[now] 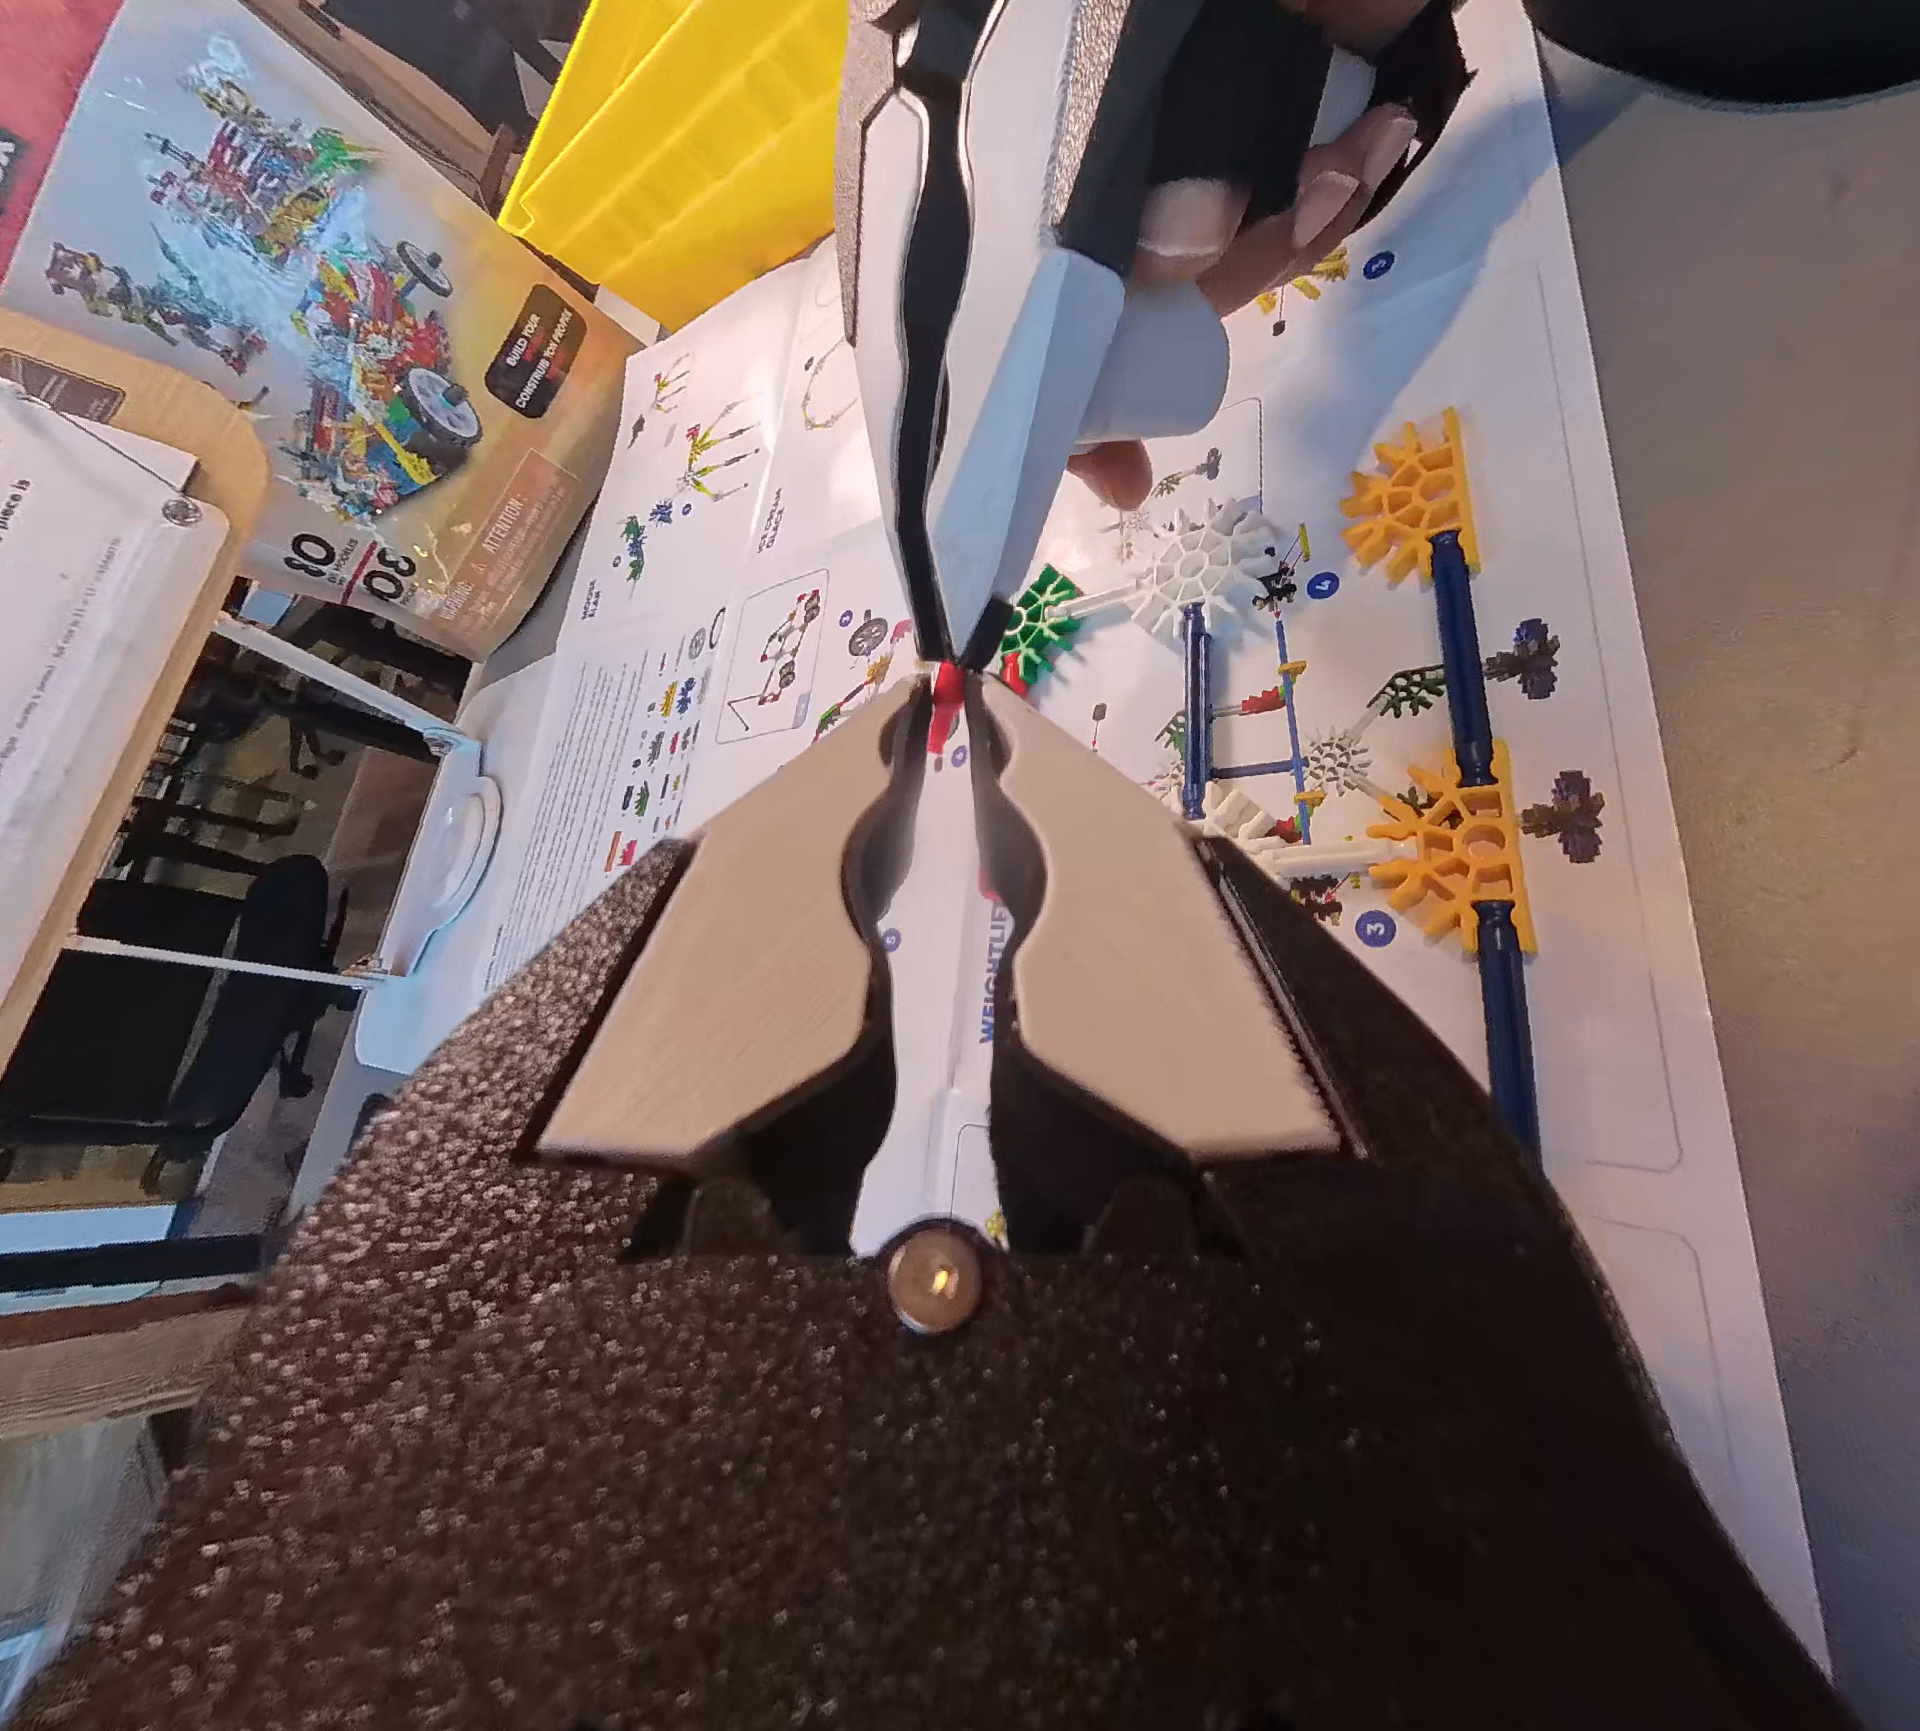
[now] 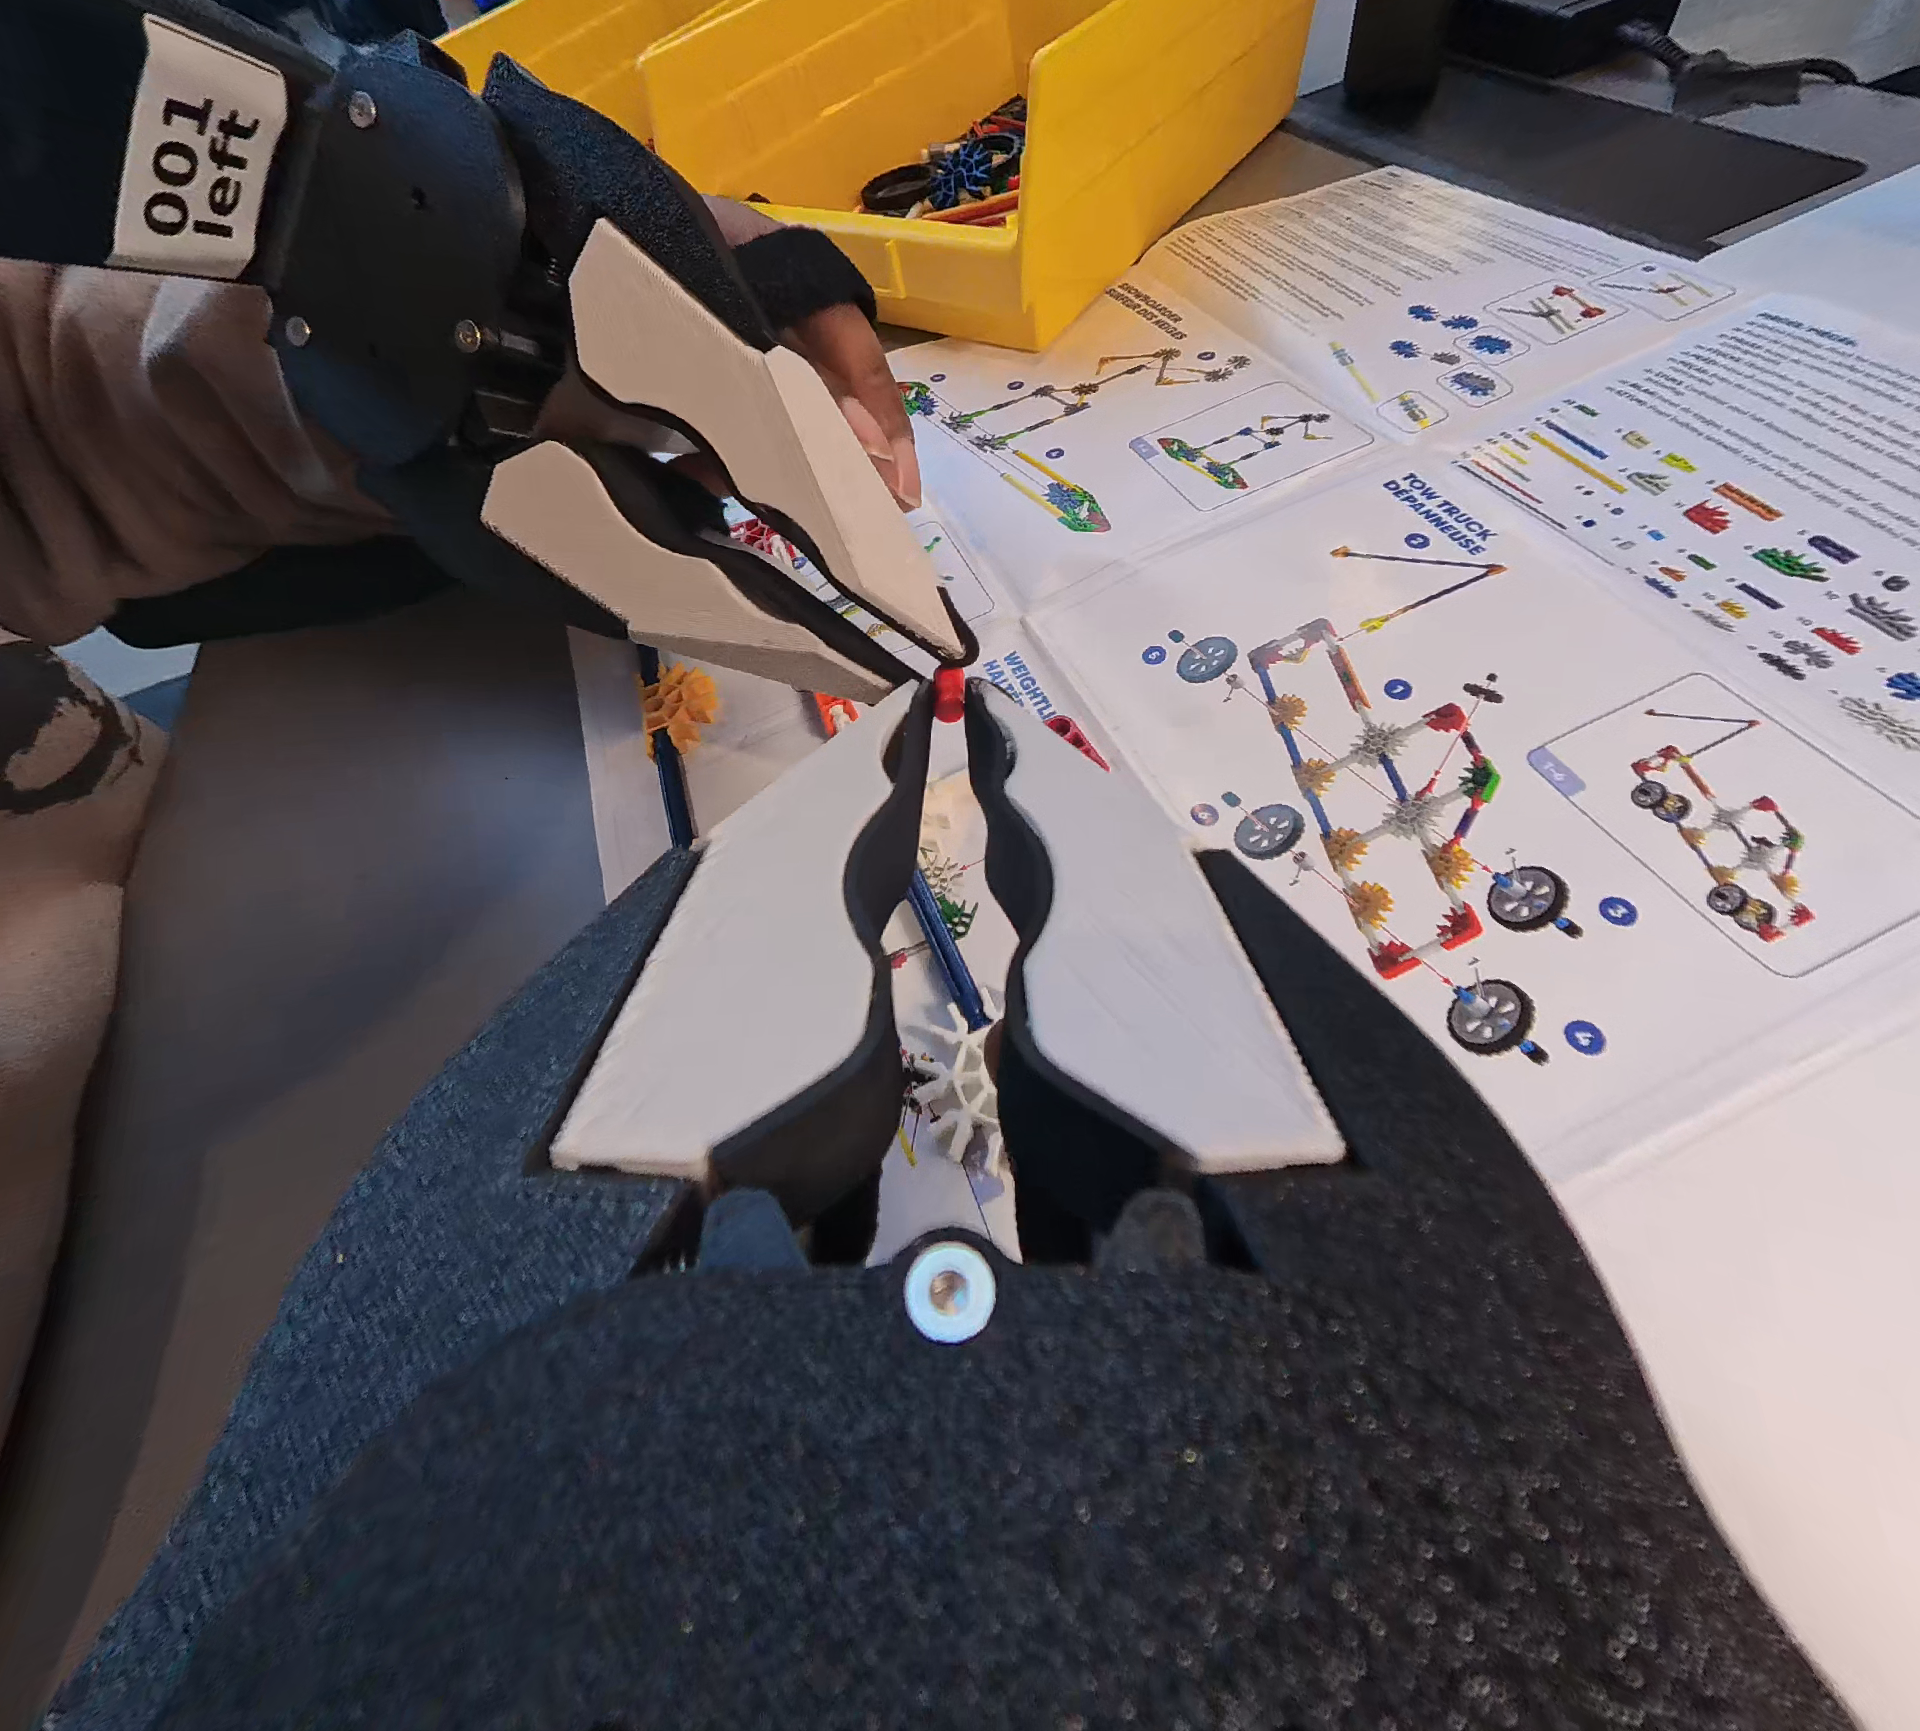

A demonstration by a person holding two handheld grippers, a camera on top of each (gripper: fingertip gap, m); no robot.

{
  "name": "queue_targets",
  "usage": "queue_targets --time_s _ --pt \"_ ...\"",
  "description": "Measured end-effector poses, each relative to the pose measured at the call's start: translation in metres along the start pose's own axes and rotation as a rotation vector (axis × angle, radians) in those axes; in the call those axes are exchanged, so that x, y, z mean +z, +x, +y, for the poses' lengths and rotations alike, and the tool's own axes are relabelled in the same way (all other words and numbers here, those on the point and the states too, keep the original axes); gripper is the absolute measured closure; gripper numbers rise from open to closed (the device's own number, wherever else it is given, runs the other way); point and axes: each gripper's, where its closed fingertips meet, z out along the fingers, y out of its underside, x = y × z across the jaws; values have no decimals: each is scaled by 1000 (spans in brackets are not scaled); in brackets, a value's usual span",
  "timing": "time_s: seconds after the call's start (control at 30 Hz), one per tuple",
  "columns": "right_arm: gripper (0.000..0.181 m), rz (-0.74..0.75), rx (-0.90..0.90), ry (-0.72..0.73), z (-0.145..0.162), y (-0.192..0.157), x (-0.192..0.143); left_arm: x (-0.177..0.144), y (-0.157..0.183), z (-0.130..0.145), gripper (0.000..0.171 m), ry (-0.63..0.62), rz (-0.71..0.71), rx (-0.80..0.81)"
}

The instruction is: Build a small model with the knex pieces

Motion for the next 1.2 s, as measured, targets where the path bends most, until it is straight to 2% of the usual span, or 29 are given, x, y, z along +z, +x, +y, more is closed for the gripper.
queue_targets --time_s 0.23,0.53,0.8,1.03,1.2 --pt "177 -44 -25 29 -5 -5 -7 -6 2 -7 169 119 98 -192" --pt "177 -160 -139 140 -21 -28 -20 -26 8 -32 170 363 404 -597" --pt "177 -203 -146 150 -20 -32 -23 -27 10 -34 170 375 442 -621" --pt "177 -173 -205 42 0 -26 -18 -26 6 -26 171 341 439 -598" --pt "177 -158 -198 68 -5 -22 -21 -22 3 -20 171 315 407 -600"
